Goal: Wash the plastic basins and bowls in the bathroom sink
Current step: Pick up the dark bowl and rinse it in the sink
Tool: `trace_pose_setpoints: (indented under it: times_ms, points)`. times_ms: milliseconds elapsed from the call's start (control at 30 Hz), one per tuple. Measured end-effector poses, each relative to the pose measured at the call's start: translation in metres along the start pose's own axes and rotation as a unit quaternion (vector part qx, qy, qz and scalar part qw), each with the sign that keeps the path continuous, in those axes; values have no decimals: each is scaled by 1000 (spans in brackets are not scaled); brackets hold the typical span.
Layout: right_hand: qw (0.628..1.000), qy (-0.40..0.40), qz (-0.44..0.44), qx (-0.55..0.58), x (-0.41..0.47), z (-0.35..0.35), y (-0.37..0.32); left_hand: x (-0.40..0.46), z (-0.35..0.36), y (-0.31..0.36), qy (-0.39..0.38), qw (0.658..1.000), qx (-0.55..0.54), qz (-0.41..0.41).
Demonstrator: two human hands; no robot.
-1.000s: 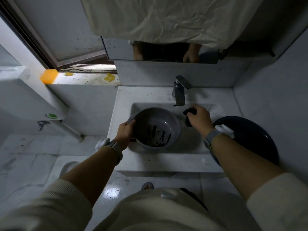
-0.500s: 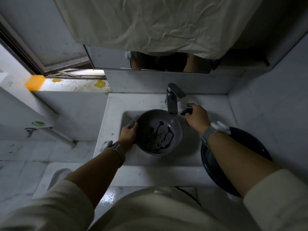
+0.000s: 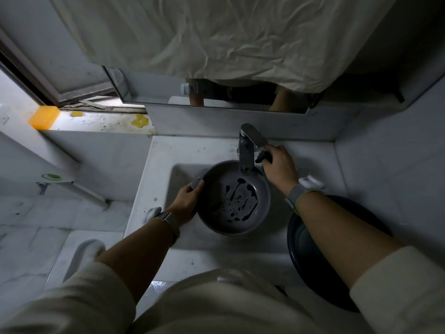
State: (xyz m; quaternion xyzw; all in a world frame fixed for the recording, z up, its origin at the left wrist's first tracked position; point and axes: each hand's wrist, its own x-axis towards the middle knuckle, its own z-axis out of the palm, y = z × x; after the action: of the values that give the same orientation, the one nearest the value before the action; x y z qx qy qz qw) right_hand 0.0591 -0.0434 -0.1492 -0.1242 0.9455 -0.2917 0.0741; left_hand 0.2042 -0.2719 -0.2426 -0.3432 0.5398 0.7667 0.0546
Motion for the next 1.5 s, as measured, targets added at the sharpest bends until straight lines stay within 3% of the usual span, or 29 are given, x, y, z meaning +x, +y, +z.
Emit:
trace_pose_setpoints:
  times_ms: [233,433,767,1000,1233,1367,1500]
  points:
    - [999,20,-41,17,6,-3,-4,6,6,-2,-4,1000,18,-9]
    - [999,39,-20,28,3,-3,-3,9,5,-1,17,998,50,-42]
    - [998,33,-58,-6,-6,0,-10,6,2,-9,-12,999,-49,-8]
    - [996,20,-52,-67,-19,2,-1,1,3,-5,3,999,-50,7]
    - [995,10,79,-57,-43,18,-9,-17,-17,1,36,998,44,-21]
    - [986,-45,140,-79,-56,28,-12,-24,-34,-1,50,998,24,-38]
    - [978,-97,184,-13,-66,42,-11,-29,-48,-2,28,999,-9,-32]
